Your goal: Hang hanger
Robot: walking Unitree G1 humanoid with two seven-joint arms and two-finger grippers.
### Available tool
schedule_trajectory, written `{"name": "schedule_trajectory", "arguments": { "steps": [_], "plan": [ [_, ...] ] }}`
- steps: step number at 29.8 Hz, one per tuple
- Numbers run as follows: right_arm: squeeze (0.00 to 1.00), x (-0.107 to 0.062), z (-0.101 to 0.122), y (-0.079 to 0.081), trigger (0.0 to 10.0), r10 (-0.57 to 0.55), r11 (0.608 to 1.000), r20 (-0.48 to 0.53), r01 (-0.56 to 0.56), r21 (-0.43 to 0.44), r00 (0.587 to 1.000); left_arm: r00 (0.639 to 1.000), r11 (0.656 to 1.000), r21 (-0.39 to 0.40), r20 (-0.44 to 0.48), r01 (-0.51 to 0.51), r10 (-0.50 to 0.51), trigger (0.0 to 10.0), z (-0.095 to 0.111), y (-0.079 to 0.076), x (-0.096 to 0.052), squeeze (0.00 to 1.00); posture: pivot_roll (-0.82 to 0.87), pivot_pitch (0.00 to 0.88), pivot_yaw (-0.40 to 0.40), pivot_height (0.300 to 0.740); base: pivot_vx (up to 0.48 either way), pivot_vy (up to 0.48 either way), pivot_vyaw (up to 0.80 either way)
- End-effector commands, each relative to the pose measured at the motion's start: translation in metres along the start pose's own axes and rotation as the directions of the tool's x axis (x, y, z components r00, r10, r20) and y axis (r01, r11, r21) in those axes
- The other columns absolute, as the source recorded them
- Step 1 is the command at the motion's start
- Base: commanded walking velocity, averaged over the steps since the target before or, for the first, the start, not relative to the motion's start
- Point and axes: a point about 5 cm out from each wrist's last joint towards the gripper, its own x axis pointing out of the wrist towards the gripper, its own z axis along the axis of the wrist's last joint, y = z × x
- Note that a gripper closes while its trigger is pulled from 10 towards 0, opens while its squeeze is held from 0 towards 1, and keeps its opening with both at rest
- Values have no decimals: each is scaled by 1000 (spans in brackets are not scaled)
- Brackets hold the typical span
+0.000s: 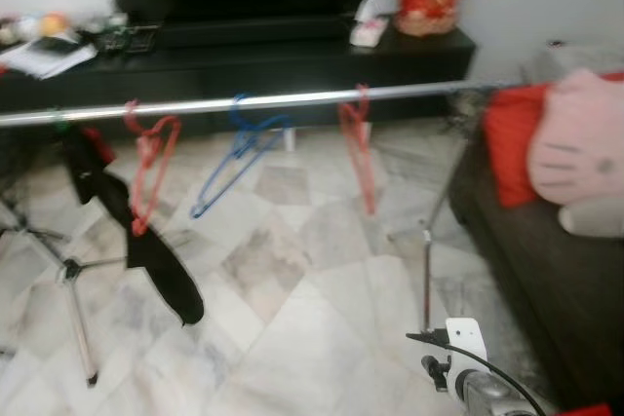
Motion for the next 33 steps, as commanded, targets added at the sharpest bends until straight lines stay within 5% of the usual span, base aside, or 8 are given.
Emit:
{"name": "schedule_trajectory", "arguments": {
  "steps": [1, 13, 26, 33],
  "plan": [
    [0, 1, 3, 5, 10000, 15, 1000, 8, -15, 4, 1000, 1000, 1000, 7, -11, -15, 15, 10000, -4, 5, -1, 0, -78, 0, 28, 740, 0, -480, -675],
    [0, 0, 3, 4, 10000, 29, 1000, 10, -29, 0, 1000, 1000, 998, -62, -12, -21, 20, 10000, -6, 4, -2, 0, -78, 0, 24, 740, 0, 37, -672],
    [0, 0, 3, 4, 10000, 40, 999, 9, -40, -5, 999, 1000, 999, -49, -10, -21, 20, 10000, -6, 4, -2, 0, -76, 0, 22, 740, 0, 185, -672],
    [0, 0, 3, 4, 10000, 44, 999, 16, -44, 2, 999, 1000, 999, -46, -10, -21, 21, 10000, -6, 4, -2, 0, -75, 0, 23, 740, 0, 0, 0]
  ]
}}
